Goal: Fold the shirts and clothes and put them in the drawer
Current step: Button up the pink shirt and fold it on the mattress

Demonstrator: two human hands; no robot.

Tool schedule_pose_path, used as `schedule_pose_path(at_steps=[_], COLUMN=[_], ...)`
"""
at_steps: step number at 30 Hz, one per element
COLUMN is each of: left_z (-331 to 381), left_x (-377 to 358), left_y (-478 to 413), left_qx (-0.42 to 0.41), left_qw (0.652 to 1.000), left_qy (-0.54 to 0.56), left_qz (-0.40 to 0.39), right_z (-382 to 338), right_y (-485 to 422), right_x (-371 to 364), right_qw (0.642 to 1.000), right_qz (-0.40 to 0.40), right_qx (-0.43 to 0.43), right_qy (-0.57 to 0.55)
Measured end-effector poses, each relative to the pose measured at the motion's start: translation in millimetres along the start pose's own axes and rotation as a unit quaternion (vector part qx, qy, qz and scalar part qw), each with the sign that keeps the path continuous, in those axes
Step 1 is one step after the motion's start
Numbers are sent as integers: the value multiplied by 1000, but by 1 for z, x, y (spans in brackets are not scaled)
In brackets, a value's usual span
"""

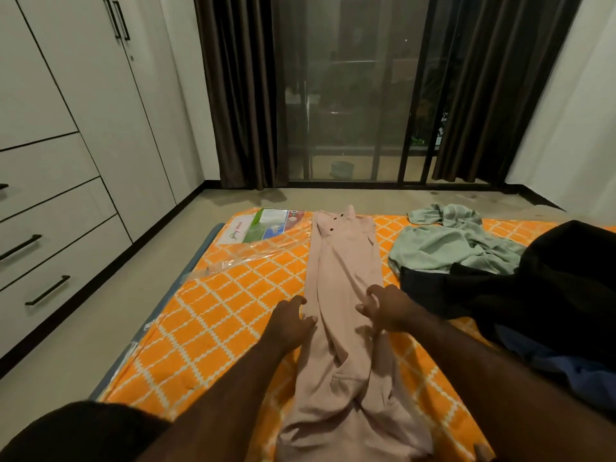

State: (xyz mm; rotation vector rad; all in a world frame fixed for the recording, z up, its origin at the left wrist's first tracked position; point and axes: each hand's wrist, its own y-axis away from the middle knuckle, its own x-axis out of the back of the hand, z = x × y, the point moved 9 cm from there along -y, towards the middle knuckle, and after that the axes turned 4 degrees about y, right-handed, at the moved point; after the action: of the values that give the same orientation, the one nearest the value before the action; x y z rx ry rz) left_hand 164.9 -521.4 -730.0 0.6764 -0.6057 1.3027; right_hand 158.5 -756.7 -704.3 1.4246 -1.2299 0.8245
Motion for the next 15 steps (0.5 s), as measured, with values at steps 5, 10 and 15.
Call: schedule_pose_path(at_steps=[5, 10, 15], left_z=[5, 19, 39], left_x=[-10, -20, -19], left_y=[-68, -160, -268], left_qx=[-23, -25, 33], left_qw=[999, 996, 996], left_qy=[-39, -65, 56], left_qz=[15, 64, 66], right_z=[-10, -4, 24], right_y=[-67, -155, -237], right_x=[-5, -23, 7], right_qw=[997, 996, 975], right_qz=[60, 66, 144], right_qx=[30, 37, -57], right_qy=[35, -39, -163])
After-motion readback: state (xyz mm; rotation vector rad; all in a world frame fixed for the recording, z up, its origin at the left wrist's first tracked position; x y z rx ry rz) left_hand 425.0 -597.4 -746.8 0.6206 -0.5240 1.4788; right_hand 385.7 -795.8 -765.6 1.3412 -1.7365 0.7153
